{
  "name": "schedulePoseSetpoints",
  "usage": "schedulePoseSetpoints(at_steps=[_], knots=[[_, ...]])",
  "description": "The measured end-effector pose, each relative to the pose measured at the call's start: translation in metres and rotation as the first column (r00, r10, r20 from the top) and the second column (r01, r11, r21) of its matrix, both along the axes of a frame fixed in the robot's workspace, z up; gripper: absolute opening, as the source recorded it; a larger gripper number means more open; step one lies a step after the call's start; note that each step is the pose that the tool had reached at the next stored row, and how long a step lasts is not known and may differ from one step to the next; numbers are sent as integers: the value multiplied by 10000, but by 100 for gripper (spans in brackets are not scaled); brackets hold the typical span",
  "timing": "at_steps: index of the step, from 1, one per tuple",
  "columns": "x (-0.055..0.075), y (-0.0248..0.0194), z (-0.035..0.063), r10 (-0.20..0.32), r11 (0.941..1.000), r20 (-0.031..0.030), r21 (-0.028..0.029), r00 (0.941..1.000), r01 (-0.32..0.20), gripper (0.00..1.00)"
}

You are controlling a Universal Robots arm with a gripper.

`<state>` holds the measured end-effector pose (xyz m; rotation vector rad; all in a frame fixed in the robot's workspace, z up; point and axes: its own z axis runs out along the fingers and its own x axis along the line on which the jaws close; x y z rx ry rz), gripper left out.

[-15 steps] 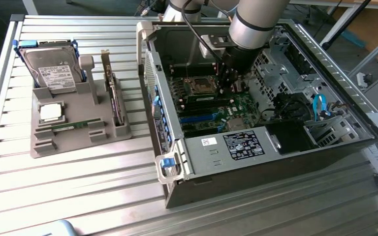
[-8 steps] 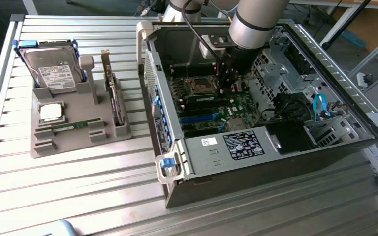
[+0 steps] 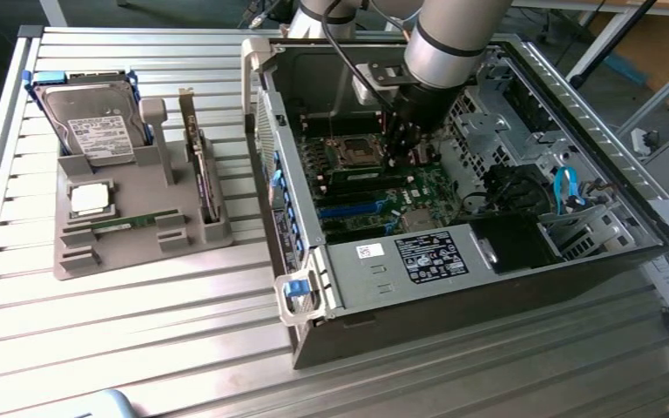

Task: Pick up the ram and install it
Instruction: 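Insert the ram into the slot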

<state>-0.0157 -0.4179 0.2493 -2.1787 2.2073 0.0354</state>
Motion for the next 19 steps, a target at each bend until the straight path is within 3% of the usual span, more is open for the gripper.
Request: schedulePoseSetpoints(at_steps=[15,19], knots=[[-18,8,-12,109,9999,-1,-16,9999,-109,12],[-18,8,-57,109,9999,-1,-13,9999,-109,12]])
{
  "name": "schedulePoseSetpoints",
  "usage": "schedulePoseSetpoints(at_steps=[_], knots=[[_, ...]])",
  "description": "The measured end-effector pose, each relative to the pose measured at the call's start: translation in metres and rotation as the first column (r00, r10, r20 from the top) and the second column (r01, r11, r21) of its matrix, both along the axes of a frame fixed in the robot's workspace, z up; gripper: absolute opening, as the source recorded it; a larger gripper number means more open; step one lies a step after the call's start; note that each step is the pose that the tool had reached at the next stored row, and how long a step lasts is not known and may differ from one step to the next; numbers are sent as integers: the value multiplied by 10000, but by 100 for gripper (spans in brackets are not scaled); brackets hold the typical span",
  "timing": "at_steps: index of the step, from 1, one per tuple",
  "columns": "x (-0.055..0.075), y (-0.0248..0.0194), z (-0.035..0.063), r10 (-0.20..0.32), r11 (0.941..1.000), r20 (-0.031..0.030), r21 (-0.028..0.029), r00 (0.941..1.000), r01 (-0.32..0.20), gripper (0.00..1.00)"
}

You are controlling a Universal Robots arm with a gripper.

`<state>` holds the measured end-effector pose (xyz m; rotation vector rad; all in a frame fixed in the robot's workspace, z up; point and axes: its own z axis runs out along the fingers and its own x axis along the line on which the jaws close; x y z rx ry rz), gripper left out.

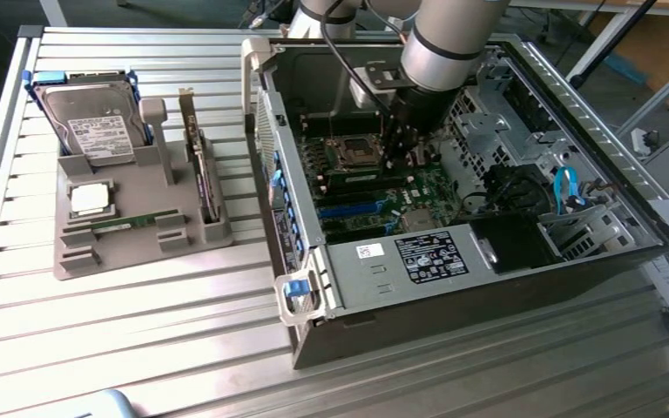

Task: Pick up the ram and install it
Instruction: 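Insert the ram into the slot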

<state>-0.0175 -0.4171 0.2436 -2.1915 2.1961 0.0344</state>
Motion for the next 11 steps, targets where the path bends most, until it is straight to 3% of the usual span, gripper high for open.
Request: schedulePoseSetpoints(at_steps=[11], knots=[[34,0,-6,-1,10000,0,0,10000,1,12]])
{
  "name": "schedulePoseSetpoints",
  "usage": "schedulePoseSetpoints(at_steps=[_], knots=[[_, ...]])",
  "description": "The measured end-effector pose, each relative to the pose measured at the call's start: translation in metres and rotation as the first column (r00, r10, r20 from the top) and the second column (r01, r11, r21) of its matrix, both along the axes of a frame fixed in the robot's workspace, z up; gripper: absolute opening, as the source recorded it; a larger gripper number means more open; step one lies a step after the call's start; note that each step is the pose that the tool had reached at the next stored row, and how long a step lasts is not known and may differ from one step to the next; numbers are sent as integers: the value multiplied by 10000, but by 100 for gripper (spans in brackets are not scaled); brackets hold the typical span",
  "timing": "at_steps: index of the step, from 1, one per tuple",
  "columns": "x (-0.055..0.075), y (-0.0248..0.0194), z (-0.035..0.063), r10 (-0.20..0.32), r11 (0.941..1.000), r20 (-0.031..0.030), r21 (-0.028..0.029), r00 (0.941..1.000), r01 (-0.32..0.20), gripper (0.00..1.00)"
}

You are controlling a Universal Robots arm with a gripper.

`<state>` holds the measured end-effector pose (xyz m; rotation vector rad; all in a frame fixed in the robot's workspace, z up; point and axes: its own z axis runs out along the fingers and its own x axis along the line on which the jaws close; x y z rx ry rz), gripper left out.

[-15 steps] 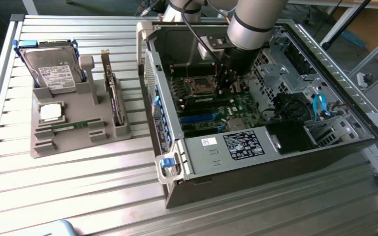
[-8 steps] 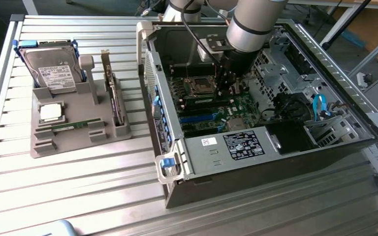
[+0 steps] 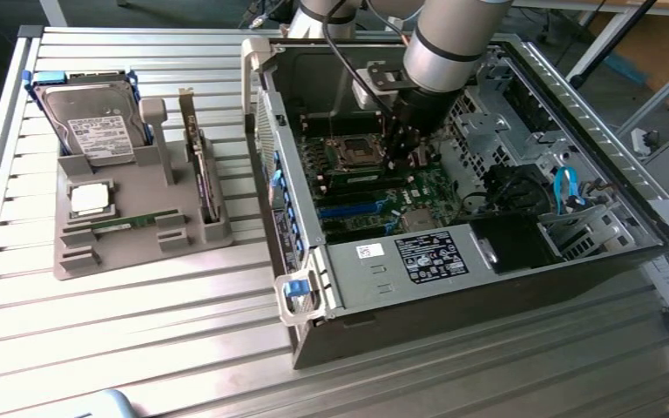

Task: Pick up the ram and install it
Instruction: 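Insert the ram into the slot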

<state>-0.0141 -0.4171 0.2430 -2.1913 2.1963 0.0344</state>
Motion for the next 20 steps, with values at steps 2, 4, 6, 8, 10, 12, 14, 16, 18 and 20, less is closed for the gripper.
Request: schedulePoseSetpoints(at_steps=[2,4,6,8,10,12,14,16,18,20], knots=[[-2,0,0,0,10000,0,-1,10000,0,12],[-14,0,-1,-11,10000,3,-1,10000,11,12],[-20,0,-2,-28,10000,5,0,10000,28,12],[-20,0,-2,-69,10000,5,0,10000,69,12],[-20,0,-2,-153,9999,5,0,9999,153,12],[-20,0,-2,-171,9999,5,0,9999,171,12],[-20,0,-2,-166,9999,5,-1,9999,166,12],[-20,0,-2,-108,9999,5,-5,9999,108,12],[-20,0,-2,-106,9999,5,-5,9999,106,12],[-20,0,-2,-105,9999,5,-6,9999,105,12]])
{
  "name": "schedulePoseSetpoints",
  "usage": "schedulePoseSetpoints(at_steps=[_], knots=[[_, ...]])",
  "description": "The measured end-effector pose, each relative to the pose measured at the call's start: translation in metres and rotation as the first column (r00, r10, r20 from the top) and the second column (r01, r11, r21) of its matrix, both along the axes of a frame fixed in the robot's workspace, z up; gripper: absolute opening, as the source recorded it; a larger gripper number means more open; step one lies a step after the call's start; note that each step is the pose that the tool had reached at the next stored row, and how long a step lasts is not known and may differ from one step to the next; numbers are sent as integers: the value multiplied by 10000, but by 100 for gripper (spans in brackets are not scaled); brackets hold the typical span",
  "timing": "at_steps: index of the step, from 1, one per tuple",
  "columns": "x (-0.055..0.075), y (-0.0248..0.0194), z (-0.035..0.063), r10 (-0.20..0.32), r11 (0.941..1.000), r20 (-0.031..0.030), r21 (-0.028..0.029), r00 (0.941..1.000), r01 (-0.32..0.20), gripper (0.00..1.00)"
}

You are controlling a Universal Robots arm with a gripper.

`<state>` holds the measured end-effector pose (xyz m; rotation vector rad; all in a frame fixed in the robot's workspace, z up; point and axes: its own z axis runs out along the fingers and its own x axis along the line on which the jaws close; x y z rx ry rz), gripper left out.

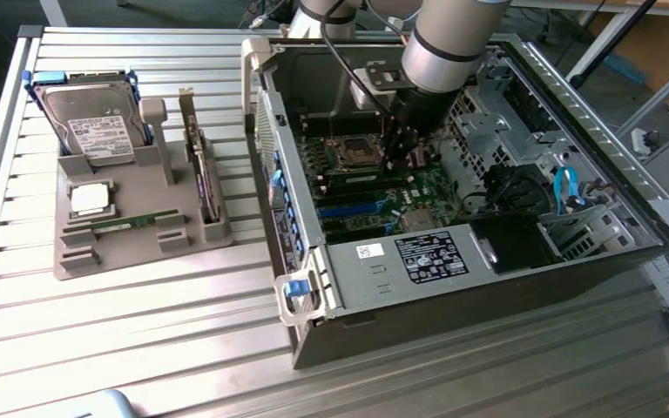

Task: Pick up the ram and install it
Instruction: 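Insert the ram into the slot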

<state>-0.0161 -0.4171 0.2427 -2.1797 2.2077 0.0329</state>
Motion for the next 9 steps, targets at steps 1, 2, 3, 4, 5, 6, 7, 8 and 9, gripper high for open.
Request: schedulePoseSetpoints(at_steps=[1,2,3,4,5,6,7,8,9], knots=[[0,0,-3,1,10000,0,2,10000,-1,12],[0,0,-7,0,10000,0,3,10000,0,12],[0,0,-8,0,10000,0,1,10000,0,12],[0,0,-10,1,10000,0,0,10000,-1,12],[0,0,-10,1,10000,0,0,10000,-1,12],[0,0,-11,0,10000,0,1,10000,0,12],[1,-1,-12,0,10000,0,3,10000,0,12],[1,-2,-12,0,10000,1,3,10000,0,12],[2,-3,-12,0,10000,0,3,10000,0,12]])
